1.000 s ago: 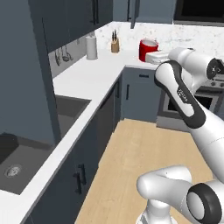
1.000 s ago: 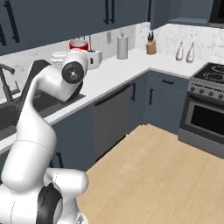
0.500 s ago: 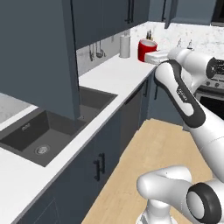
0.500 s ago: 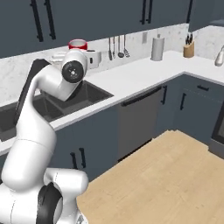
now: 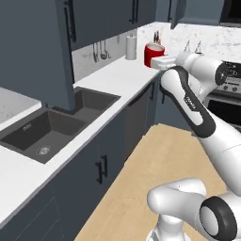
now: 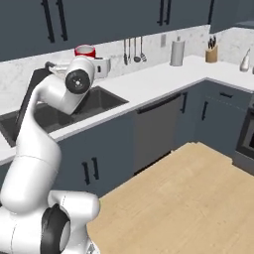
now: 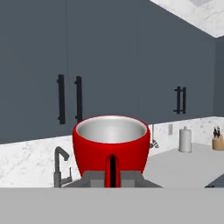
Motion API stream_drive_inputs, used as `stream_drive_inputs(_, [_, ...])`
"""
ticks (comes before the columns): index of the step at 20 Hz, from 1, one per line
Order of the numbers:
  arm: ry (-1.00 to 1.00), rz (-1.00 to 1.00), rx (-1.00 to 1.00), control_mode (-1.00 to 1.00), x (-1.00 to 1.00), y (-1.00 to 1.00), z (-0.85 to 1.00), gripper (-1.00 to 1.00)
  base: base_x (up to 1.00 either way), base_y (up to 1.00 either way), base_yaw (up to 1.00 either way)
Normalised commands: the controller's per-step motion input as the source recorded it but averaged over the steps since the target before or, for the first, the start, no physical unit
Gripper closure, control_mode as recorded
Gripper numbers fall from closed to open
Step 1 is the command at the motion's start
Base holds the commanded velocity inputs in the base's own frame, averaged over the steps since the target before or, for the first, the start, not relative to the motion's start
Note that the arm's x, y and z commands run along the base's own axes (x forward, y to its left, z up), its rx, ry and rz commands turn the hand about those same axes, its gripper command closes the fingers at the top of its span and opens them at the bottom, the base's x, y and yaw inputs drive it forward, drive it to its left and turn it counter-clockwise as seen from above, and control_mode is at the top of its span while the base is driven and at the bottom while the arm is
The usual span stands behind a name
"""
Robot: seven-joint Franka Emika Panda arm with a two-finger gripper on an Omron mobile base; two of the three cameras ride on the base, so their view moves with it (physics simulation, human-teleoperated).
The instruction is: Gather all objects into one cabinet and sort the glasses and bowls to opposite sides.
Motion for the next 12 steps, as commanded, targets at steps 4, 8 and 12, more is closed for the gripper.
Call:
stream_drive_inputs(4, [0.0, 0.0, 0.0, 1.0, 0.0, 0.0, 0.0, 1.0, -1.0, -0.35, 0.0])
stream_drive_inputs(8, [0.0, 0.0, 0.0, 1.0, 0.0, 0.0, 0.0, 1.0, -1.0, -0.33, 0.0])
stream_drive_inputs(12, [0.0, 0.0, 0.0, 1.0, 0.0, 0.0, 0.0, 1.0, -1.0, -0.16, 0.04])
